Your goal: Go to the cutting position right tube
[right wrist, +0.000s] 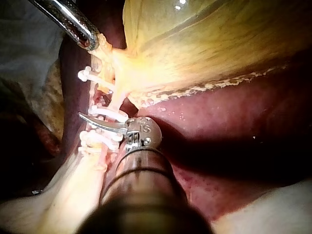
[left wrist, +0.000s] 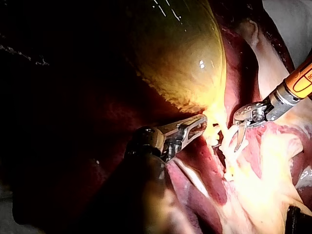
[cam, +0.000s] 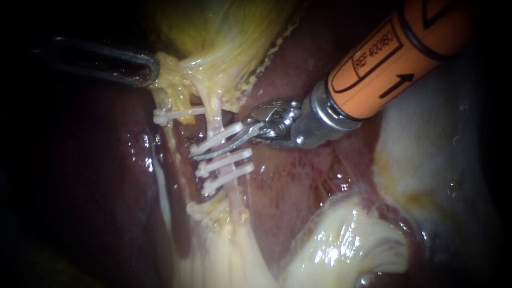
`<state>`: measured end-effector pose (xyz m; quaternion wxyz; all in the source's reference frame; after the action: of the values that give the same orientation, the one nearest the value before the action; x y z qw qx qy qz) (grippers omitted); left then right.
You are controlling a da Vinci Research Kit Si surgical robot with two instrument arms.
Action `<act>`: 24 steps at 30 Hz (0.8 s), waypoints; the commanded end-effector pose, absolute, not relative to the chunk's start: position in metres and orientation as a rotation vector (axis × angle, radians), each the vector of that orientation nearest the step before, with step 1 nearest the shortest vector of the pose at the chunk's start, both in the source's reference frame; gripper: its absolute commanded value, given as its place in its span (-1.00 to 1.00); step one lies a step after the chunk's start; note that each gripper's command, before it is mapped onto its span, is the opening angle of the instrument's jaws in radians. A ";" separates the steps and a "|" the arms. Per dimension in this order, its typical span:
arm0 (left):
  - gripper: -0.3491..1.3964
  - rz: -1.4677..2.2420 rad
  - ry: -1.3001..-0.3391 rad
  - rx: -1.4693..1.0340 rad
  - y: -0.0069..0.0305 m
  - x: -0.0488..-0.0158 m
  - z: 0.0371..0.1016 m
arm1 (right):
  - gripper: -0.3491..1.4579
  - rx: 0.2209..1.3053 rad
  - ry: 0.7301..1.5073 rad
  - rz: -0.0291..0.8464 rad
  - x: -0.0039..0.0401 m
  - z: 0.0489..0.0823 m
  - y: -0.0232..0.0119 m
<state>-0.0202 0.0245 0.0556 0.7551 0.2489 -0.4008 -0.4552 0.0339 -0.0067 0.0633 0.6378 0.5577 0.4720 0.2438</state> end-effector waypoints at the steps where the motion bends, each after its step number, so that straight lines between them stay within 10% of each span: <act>1: -1.00 -0.993 -0.874 0.542 0.0245 -0.0202 0.0556 | 0.82 1.272 1.092 0.543 0.0340 0.0633 -0.0068; 24: -1.00 -0.994 -0.874 0.542 0.0245 -0.0202 0.0556 | 0.64 1.516 1.220 0.340 0.0353 0.0594 -0.0078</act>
<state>-0.0202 0.0245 0.0556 0.7551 0.2486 -0.4005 -0.4556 0.0353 -0.0076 0.0592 0.5491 0.6413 0.5163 0.1438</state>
